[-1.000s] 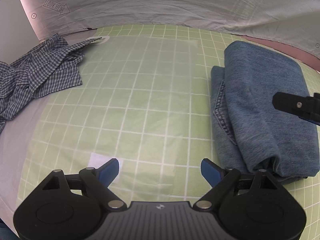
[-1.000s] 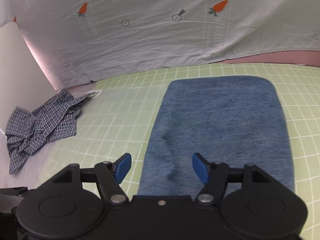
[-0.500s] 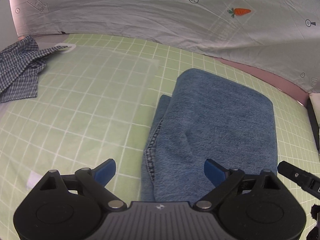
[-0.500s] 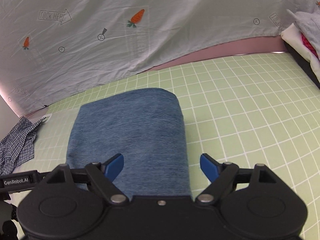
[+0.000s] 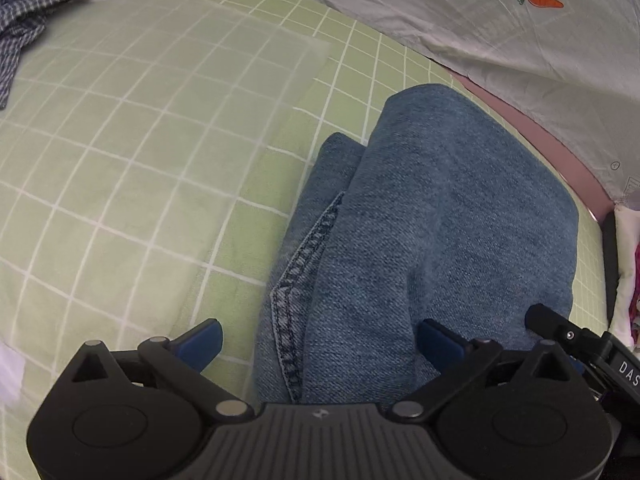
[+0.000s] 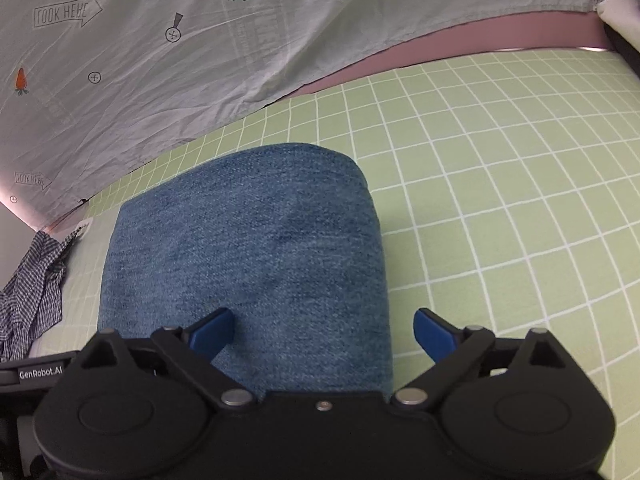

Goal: Fold clothes
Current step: 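Open the right gripper and release the folded jeans, then grasp the folded jeans with both grippers and lift them toward the clothes stack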

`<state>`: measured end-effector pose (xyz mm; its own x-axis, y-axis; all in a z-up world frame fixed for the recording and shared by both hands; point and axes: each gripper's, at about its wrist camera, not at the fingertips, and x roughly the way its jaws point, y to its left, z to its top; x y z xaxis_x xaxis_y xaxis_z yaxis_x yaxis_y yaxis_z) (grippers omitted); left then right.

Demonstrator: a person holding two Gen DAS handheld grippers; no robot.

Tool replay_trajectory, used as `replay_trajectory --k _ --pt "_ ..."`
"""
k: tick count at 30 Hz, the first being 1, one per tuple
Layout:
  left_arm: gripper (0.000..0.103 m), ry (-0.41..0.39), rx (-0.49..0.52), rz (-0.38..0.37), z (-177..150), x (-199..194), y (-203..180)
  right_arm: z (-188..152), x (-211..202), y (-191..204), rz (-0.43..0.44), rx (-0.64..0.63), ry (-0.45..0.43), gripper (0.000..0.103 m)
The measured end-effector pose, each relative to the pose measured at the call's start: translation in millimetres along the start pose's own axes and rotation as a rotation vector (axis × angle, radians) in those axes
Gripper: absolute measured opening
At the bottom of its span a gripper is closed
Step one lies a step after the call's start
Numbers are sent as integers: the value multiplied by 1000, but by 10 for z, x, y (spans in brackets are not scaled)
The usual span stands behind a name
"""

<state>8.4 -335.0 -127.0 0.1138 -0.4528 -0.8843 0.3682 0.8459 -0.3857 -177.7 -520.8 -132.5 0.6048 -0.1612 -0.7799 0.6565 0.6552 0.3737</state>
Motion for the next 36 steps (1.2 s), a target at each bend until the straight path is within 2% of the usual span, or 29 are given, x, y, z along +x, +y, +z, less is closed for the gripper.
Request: replay_trajectory --k 2,4,5,7,8,9,10,12,15,18,24,27,31,33,36 --pt "99 -4 -15 -37 -18 10 27 -27 31 -40 22 28 10 100" --pt "87 -11 -30 -91 -21 14 27 -50 60 -90 46 74 24 100" --pt "77 -12 -43 -125 -27 7 32 -64 74 -118 62 104 36 100" --pt "65 -24 -76 -160 -53 -8 18 -89 114 -147 115 155 72 96" --pt "53 -36 -81 -176 -74 -29 8 -110 99 -144 130 162 68 89" --pt "43 -48 -86 -191 -95 -54 -10 -132 79 -140 142 166 60 76" --pt "38 -66 -78 -194 -120 -104 -67 -146 37 -139 155 164 54 68" --pt "29 -107 -28 -188 -183 -239 -209 -176 -81 -132 169 158 37 46" --pt "27 -145 27 -183 -287 -422 -460 -232 -310 -108 170 146 3 38" --pt "27 -155 76 -195 -418 -551 -686 -304 -568 -118 166 142 -33 37" --pt "27 -98 186 -306 -756 -609 -1262 -609 -1338 -493 86 209 -134 37" --pt "27 -60 281 -373 -895 -485 -1834 -738 -1725 -768 23 260 -194 37" --pt "27 -43 390 -438 -946 -297 -2917 -832 -2201 -1455 -40 354 -291 37" --pt "27 -54 423 -460 -1489 -544 -2798 -812 -2422 -1856 -52 386 -330 37" --pt "27 -72 423 -503 -1925 -510 -3132 -644 -2714 -2485 -73 352 -391 37"
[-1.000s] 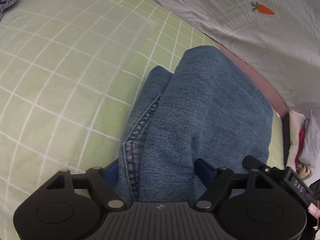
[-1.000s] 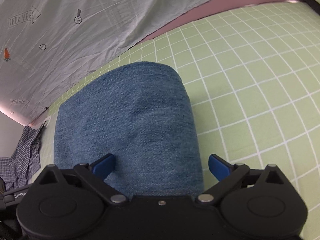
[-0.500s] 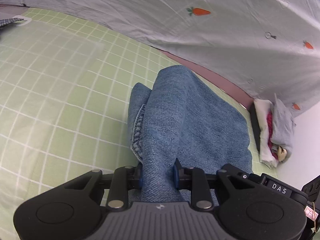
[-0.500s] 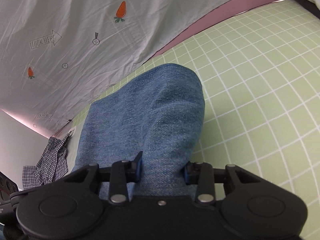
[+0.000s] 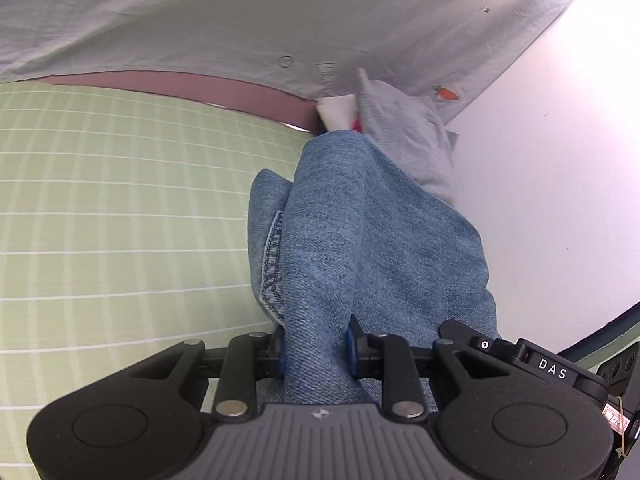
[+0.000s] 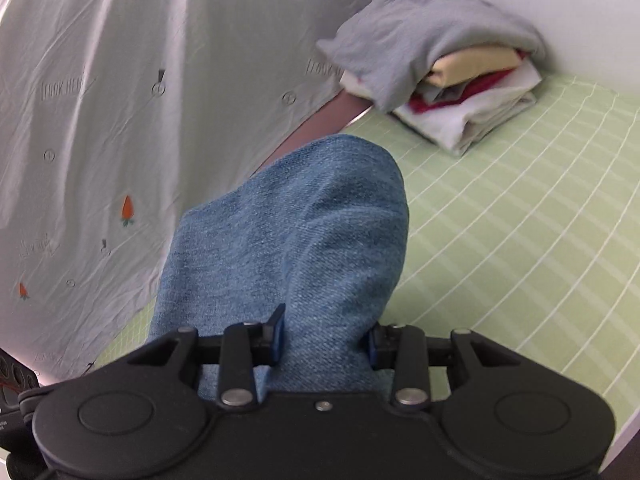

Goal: Fold clothes
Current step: 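Grasp the folded jeans with both grippers and lift them toward the clothes stack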

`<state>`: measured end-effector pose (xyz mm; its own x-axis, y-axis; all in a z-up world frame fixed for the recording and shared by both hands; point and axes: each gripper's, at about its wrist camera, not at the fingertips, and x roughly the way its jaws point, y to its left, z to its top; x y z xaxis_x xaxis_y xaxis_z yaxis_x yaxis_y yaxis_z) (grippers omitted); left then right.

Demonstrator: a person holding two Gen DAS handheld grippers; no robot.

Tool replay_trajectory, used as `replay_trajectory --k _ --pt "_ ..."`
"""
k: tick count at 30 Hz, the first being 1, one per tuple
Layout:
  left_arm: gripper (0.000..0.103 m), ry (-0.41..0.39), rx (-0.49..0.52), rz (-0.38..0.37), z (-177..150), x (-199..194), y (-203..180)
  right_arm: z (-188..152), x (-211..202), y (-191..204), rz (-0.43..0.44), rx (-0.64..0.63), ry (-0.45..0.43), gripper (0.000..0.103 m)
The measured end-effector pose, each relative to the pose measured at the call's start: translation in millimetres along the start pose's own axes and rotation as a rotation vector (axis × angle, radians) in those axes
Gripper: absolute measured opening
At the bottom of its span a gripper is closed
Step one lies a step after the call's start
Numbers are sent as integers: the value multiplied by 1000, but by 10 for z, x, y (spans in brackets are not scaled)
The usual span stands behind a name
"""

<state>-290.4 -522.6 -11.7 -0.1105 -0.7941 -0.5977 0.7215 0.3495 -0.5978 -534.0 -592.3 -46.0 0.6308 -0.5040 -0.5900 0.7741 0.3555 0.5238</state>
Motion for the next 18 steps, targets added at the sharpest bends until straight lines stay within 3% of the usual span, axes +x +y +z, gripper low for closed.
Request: replay_trajectory --k 3,8,12,15,18 --pt "27 -49 37 -23 -312 33 -242 537 -77 -482 13 -59 -39 36" --pt "26 -116 5 -71 -181 293 -172 1597 -102 -970 30 -181 -113 35" --pt "26 -202 65 -112 243 324 339 2350 -118 -1090 36 -314 -210 35" --pt "26 -252 98 -138 725 269 734 2935 84 -1216 79 -302 -281 35" --pt "29 -316 174 -89 1217 650 279 3468 422 -1290 121 -295 -345 35"
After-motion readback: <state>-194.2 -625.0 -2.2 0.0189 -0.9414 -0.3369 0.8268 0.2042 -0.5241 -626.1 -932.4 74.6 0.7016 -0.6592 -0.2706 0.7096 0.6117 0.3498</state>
